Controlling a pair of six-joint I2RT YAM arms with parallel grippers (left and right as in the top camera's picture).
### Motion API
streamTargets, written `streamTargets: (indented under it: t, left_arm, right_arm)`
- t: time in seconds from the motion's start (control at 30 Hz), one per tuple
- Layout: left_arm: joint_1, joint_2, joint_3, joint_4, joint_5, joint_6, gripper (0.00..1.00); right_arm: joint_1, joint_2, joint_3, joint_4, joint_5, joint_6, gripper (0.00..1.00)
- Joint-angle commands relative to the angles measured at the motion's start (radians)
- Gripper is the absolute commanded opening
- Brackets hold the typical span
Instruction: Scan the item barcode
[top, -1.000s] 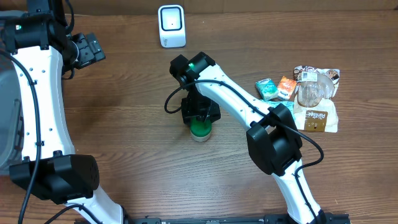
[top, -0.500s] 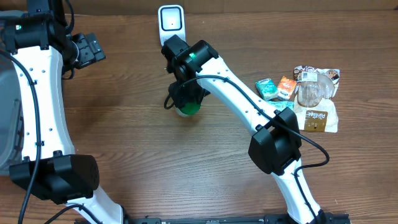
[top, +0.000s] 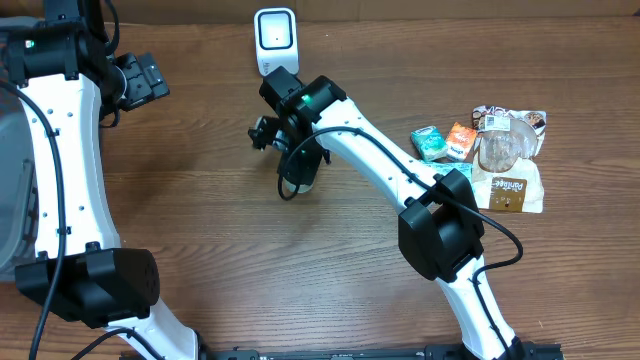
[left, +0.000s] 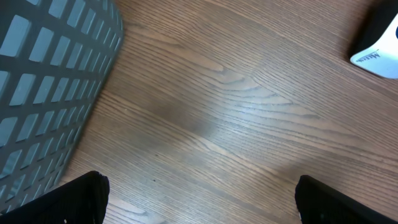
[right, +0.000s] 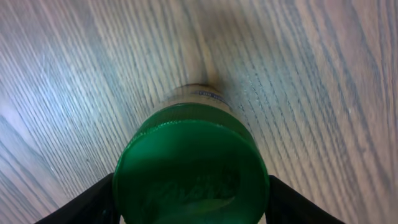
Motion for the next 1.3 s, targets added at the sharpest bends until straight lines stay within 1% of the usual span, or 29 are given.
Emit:
streamTargets:
  t: [0.0,0.07,0.17,0.2,0.23,0.27,0.4,0.43,0.47,0.53,0.57,0.6,0.63,0.8,0.87,1.0,1.17,1.2,1.27]
  left_arm:
    - [-0.007,0.007,0.003,0.000,-0.005,0.003,1.00]
    - [-0.007,0.007,0.003,0.000,-0.005,0.003,1.00]
    - [-0.007,0.007,0.004,0.000,-0.005,0.003,1.00]
    - [-0.007,0.007,0.003,0.000,-0.005,0.003,1.00]
    - [-0.007,0.007,0.003,0.000,-0.005,0.003,0.99]
    - [-0.007,0.007,0.003,0.000,-0.005,0.003,0.99]
    - [-0.007,0.007,0.003,0.000,-0.005,0.003,0.99]
    - [-0.007,0.007,0.003,0.000,-0.005,0.003,0.99]
    - [-0.007,0.007,0.003,0.000,-0.005,0.003,1.00]
    - [-0.007,0.007,0.003,0.000,-0.005,0.003,1.00]
    - [-0.007,0.007,0.003,0.000,-0.005,0.003,1.00]
    - [-0.007,0.007,0.003,0.000,-0.005,0.003,0.99]
    - [-0.007,0.007,0.004,0.000,-0.005,0.003,1.00]
    - [-0.007,0.007,0.003,0.000,-0.005,0.003,1.00]
    - [-0.007,0.007,0.003,0.000,-0.005,0.003,1.00]
    - [-0.007,0.007,0.003,0.000,-0.005,0.003,1.00]
    - [-0.007,0.007,0.003,0.000,-0.005,0.003,0.99]
    - [-0.007,0.007,0.004,0.000,-0.005,0.003,1.00]
    - [-0.007,0.007,0.004,0.000,-0.005,0.003,1.00]
  right_arm:
    - [0.005,-0.011,-0.010,0.002,0.008,-0.098,0.76]
    - [0.005,-0.011,0.003,0.002,0.008,-0.063,0.81]
    - [0.004,-0.011,0.054,-0.006,0.008,0.029,0.83]
    - [0.004,-0.011,0.079,-0.013,0.008,0.069,0.86]
    - [0.003,-0.012,0.109,-0.021,0.008,0.122,0.96]
    - [0.003,-0.012,0.145,-0.035,0.008,0.185,1.00]
    - [0.002,-0.012,0.238,-0.067,0.008,0.496,1.00]
    - [-0.002,-0.012,0.240,-0.068,0.008,0.606,1.00]
    - [-0.005,-0.011,0.239,-0.070,0.008,0.672,1.00]
    - [-0.014,-0.011,0.226,-0.084,0.008,0.948,1.00]
    - [-0.018,-0.011,0.212,-0.087,0.008,1.036,1.00]
    - [-0.018,-0.011,0.199,-0.088,0.008,1.090,1.00]
    - [-0.018,-0.011,0.185,-0.083,0.008,1.109,1.00]
    - [-0.011,-0.011,0.077,0.008,0.008,1.112,1.00]
    - [-0.011,-0.011,0.040,0.033,0.008,1.147,1.00]
    - [-0.013,-0.011,-0.014,0.049,0.008,1.250,1.00]
    - [-0.011,-0.011,-0.041,0.039,0.008,1.268,1.00]
    - [-0.011,-0.011,-0.043,0.035,0.008,1.268,0.99]
    - [-0.011,-0.011,-0.043,0.024,0.008,1.268,0.93]
